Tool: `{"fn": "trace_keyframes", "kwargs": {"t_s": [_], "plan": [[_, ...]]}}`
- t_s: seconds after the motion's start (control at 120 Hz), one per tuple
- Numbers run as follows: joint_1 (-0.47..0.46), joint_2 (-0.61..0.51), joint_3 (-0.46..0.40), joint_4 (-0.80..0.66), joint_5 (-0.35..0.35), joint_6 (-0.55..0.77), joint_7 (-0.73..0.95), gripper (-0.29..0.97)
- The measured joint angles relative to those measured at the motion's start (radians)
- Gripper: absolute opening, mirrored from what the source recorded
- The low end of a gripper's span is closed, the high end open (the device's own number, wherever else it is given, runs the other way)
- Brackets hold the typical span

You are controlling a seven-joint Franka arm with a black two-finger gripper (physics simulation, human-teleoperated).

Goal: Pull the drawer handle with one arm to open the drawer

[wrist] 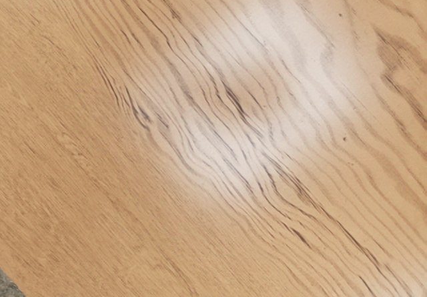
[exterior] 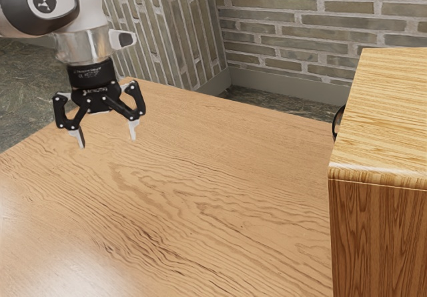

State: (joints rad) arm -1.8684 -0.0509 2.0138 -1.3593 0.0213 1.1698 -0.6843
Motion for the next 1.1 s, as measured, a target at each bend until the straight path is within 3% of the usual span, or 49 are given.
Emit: {"fn": "trace_keyframes", "kwargs": {"t_s": [0.25, 0.325, 0.433, 0.517, 0.675, 0.817, 0.967, 1.033, 1.1], "plan": [[-0.005, -0.024, 0.002, 0.001, -0.003, 0.093, -0.196, 0.68], [0.009, -0.026, -0.004, 0.093, 0.011, 0.087, -0.241, 0.68], [0.035, -0.011, -0.137, 0.229, 0.038, 0.076, -0.314, 0.68], [-0.033, -0.011, -0.222, 0.146, 0.047, 0.131, -0.374, 0.68], [-0.107, -0.018, -0.245, -0.013, 0.052, 0.307, -0.466, 0.68], [-0.114, -0.025, -0.246, -0.038, 0.040, 0.436, -0.523, 0.68], [-0.193, -0.116, -0.284, -0.058, 0.010, 0.605, -0.554, 0.68], [-0.183, -0.171, -0.312, -0.060, -0.012, 0.659, -0.553, 0.68], [-0.088, -0.213, -0.391, -0.068, -0.028, 0.695, -0.545, 0.68]]}}
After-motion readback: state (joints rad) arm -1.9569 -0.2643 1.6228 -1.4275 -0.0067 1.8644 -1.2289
